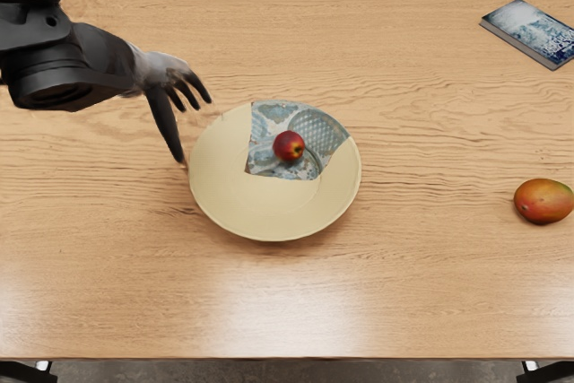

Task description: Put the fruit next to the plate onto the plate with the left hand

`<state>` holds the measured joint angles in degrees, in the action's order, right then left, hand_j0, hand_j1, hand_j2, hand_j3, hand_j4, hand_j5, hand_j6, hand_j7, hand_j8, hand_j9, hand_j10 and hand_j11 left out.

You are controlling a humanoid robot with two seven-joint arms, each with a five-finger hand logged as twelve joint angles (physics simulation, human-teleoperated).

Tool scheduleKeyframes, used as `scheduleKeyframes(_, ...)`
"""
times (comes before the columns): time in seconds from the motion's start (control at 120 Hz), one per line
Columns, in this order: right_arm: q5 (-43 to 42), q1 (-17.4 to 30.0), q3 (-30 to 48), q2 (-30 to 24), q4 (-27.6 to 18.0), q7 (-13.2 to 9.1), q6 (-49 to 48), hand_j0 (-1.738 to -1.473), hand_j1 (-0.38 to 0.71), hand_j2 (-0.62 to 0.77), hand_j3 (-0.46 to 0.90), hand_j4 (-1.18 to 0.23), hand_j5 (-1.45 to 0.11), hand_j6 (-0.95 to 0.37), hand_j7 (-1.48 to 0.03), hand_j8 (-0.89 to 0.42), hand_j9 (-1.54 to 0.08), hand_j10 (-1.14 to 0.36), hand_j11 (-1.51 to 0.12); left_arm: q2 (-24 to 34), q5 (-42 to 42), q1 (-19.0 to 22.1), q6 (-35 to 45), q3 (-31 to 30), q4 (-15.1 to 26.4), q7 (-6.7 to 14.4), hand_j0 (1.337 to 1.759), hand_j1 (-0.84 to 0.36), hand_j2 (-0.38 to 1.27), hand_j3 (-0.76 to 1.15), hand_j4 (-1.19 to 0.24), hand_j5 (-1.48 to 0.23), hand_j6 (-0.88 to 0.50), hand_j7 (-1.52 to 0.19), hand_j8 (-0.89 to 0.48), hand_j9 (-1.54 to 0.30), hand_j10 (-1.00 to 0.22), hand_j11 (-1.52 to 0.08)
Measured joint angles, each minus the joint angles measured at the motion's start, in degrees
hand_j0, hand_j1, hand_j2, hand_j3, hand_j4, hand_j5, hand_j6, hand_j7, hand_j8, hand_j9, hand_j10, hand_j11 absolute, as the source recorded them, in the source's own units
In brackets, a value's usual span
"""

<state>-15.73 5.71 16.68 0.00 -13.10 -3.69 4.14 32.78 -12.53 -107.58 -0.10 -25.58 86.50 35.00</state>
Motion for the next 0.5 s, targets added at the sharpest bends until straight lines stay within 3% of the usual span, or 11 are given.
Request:
scheduleKeyframes(0.05, 0.0, 0.0, 0.0, 0.0, 0.0, 0.0, 0.0, -1.658, -0.31, -0.01, 0.00, -0.04, -0.05, -0.04, -0.05, -0.04, -0.05, -0.04, -0.05, 7.2, 2.3, 0.5, -5.6, 3.5, -0.5, 0.0, 1.658, 0.03, 0.08, 0.00, -0.28, -0.36, -0.28, -0.36, -0.25, -0.36, -0.26, -0.36)
scheduleKeyframes(0.125, 0.0, 0.0, 0.0, 0.0, 0.0, 0.0, 0.0, -1.658, -0.31, -0.01, 0.00, -0.04, -0.05, -0.04, -0.05, -0.04, -0.05, -0.04, -0.05, 19.0, 5.9, 8.9, -14.9, 10.5, -0.8, 0.0, 1.658, 0.04, 0.07, 0.00, -0.26, -0.34, -0.26, -0.34, -0.24, -0.34, -0.25, -0.34)
scheduleKeyframes(0.192, 0.0, 0.0, 0.0, 0.0, 0.0, 0.0, 0.0, -1.658, -0.31, -0.01, 0.00, -0.04, -0.05, -0.04, -0.05, -0.04, -0.05, -0.04, -0.05, 25.0, 10.7, 12.9, -22.8, 15.4, -0.9, 0.0, 1.658, 0.05, 0.07, 0.00, -0.26, -0.33, -0.26, -0.33, -0.24, -0.33, -0.25, -0.33)
scheduleKeyframes(0.308, 0.0, 0.0, 0.0, 0.0, 0.0, 0.0, 0.0, -1.658, -0.31, -0.01, 0.00, -0.04, -0.05, -0.04, -0.05, -0.04, -0.05, -0.04, -0.05, 25.9, 19.3, 21.3, -30.1, 22.5, -1.0, 0.0, 1.658, 0.06, 0.06, 0.00, -0.25, -0.32, -0.25, -0.32, -0.24, -0.32, -0.24, -0.32)
scheduleKeyframes(0.5, 0.0, 0.0, 0.0, 0.0, 0.0, 0.0, 0.0, -1.658, -0.31, -0.01, 0.00, -0.04, -0.05, -0.04, -0.05, -0.04, -0.05, -0.04, -0.05, 25.4, 24.8, 23.8, -34.2, 28.7, -2.0, 0.0, 1.658, 0.06, 0.05, 0.00, -0.24, -0.31, -0.24, -0.31, -0.24, -0.31, -0.24, -0.31)
